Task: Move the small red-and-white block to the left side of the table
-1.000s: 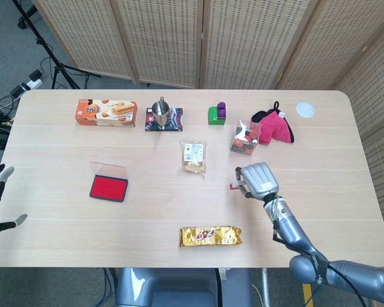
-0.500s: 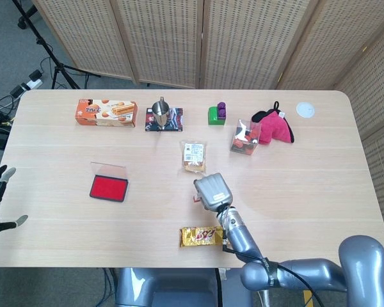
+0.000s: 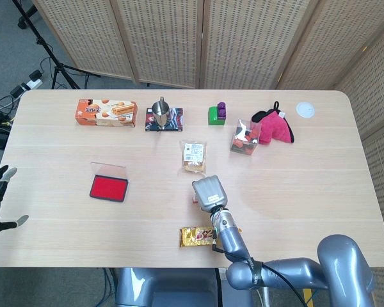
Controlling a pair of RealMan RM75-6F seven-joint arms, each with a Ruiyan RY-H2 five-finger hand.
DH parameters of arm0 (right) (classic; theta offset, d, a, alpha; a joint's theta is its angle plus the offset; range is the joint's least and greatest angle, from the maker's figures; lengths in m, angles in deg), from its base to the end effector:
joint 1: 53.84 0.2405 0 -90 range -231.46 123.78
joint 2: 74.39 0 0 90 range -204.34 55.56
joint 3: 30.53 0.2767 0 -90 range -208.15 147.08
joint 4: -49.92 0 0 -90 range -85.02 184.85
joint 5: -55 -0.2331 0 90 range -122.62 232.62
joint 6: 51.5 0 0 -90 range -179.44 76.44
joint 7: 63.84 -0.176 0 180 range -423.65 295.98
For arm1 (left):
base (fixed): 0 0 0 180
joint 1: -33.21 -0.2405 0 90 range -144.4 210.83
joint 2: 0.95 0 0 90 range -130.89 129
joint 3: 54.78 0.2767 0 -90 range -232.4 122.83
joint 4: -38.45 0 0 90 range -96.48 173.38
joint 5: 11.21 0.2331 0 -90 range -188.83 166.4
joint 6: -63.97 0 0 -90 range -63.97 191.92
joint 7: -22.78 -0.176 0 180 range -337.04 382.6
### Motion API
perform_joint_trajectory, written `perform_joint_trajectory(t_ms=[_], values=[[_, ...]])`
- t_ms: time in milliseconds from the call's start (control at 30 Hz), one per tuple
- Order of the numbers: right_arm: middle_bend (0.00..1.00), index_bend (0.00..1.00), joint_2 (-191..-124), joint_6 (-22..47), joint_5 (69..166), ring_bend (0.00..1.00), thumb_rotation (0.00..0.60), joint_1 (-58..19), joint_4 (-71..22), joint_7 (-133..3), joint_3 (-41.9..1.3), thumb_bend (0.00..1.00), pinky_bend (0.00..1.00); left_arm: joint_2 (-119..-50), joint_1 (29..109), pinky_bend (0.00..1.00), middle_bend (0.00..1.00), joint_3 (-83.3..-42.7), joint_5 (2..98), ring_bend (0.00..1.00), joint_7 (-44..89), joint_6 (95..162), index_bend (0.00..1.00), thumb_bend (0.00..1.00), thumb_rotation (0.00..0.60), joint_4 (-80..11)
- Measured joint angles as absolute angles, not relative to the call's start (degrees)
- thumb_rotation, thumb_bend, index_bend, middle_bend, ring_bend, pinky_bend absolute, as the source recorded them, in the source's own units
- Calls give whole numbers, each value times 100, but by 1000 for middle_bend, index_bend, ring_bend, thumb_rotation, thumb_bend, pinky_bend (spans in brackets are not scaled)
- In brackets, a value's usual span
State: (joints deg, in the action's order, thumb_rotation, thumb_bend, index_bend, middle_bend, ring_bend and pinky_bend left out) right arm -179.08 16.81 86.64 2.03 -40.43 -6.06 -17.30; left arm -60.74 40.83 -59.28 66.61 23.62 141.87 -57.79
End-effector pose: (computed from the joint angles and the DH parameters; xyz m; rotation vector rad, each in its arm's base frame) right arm -0.0604 -0.3599 -0.1271 1.9039 -0.8652 0.6291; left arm -0.3465 0.2371 0.1599 -1.3381 -1.0140 -0.8322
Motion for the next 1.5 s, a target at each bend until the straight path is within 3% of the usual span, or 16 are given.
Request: perform_joint_trajectory(t_ms=[800,1000,1500], values=[[855,531,-18239,1697,9031,911,600,161,-3770,-807,-1862,466,1000,-6077,4095,0,0,-5895,6682,0,2381,14181,0,36,600,-5774],[854,467,-18296,1682,9127,911,600,134,-3708,-814,-1924,416,1000,-6068,4092,0,0,-5892,6729,0,2456,14202,0,35,600,-5763],[850,387,-18191,1707,9250,911,600,48,-3860,-739,-1965,414,1000,-6076,4079,0,0,-5866,6795,0,2489,14252,0,32,600,-5736]])
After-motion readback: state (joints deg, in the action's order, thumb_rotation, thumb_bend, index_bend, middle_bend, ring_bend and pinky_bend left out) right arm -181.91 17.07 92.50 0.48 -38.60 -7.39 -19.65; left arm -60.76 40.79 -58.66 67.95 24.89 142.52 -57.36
